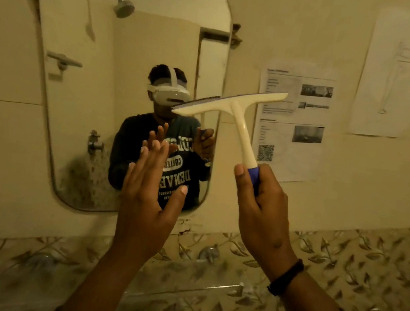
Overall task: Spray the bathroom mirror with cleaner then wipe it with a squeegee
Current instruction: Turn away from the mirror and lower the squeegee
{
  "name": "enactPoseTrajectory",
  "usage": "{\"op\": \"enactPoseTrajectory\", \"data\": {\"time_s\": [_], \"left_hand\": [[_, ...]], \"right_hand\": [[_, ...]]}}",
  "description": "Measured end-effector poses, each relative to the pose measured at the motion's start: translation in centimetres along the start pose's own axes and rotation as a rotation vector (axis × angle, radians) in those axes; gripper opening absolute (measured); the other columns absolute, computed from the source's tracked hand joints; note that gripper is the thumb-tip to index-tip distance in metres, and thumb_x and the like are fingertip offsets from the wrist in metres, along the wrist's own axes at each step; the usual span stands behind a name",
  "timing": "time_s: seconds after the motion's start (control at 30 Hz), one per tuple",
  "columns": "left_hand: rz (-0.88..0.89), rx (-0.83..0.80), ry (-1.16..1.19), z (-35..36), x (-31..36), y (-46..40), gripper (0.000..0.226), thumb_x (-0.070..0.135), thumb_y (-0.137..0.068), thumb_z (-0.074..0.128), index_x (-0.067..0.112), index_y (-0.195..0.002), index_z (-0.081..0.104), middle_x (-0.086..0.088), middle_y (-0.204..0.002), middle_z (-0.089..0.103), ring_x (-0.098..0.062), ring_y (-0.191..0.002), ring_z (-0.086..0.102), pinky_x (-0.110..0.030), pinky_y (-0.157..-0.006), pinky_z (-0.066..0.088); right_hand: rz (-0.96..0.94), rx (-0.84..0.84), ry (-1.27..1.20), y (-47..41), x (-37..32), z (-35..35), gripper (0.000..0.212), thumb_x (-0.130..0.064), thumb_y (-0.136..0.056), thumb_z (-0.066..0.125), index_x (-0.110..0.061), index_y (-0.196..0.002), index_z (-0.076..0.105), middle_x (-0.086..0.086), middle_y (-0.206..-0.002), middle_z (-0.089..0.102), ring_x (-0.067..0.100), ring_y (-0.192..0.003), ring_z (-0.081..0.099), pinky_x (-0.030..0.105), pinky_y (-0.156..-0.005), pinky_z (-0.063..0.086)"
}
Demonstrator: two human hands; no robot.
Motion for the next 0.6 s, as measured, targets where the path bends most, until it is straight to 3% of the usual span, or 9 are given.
{"op": "enactPoseTrajectory", "data": {"time_s": [0.13, 0.23, 0.33, 0.5, 0.6], "left_hand": [[0.011, -0.079, -0.012, 6.4, 5.9, 2.2, 0.072, 0.038, -0.092, 0.055, 0.028, -0.156, 0.024, 0.01, -0.165, 0.02, -0.008, -0.154, 0.009, -0.051, -0.124, 0.016], [-0.021, -0.142, 0.026, 11.9, 10.5, 4.3, 0.068, 0.035, -0.092, 0.058, 0.029, -0.154, 0.03, 0.009, -0.162, 0.028, -0.01, -0.152, 0.019, -0.051, -0.121, 0.026], [-0.055, -0.226, 0.044, 17.4, 14.9, 6.8, 0.056, 0.034, -0.091, 0.061, 0.029, -0.146, 0.047, 0.008, -0.154, 0.043, -0.008, -0.144, 0.036, -0.041, -0.116, 0.038], [-0.151, -0.285, 0.07, 22.0, 18.1, 10.5, 0.034, 0.032, -0.091, 0.063, 0.025, -0.124, 0.066, 0.015, -0.124, 0.065, 0.004, -0.12, 0.057, -0.014, -0.098, 0.045], [-0.3, -0.339, 0.155, 23.8, 17.5, 13.7, 0.024, 0.032, -0.091, 0.064, 0.027, -0.113, 0.073, 0.017, -0.107, 0.071, 0.001, -0.105, 0.065, -0.016, -0.086, 0.052]], "right_hand": [[0.044, 0.063, -0.009, 1.1, 4.0, -9.2, 0.03, -0.046, -0.096, 0.048, -0.026, -0.074, 0.044, -0.002, -0.056, 0.046, 0.009, -0.044, 0.04, 0.032, -0.037, 0.039], [0.097, 0.094, -0.033, 1.8, 7.5, -16.1, 0.032, -0.045, -0.096, 0.048, -0.024, -0.073, 0.043, -0.006, -0.057, 0.049, 0.009, -0.043, 0.041, 0.026, -0.038, 0.037], [0.169, 0.104, -0.062, 2.6, 11.3, -22.3, 0.032, -0.042, -0.098, 0.049, -0.025, -0.071, 0.042, -0.005, -0.055, 0.045, 0.009, -0.043, 0.039, 0.023, -0.039, 0.035], [0.339, 0.065, -0.15, 5.3, 16.7, -27.4, 0.032, -0.048, -0.095, 0.05, -0.024, -0.073, 0.047, 0.003, -0.057, 0.044, 0.014, -0.044, 0.039, 0.03, -0.038, 0.038], [0.434, 0.004, -0.178, 7.6, 19.2, -28.2, 0.029, -0.047, -0.093, 0.051, -0.026, -0.073, 0.048, 0.002, -0.058, 0.044, 0.018, -0.045, 0.039, 0.036, -0.04, 0.04]]}}
Point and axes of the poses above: each hand's wrist, its own y-axis away from the middle knuckle, its own z-axis out of the palm, x = y × z, the point moved 9 cm from there along -y, towards the middle knuckle
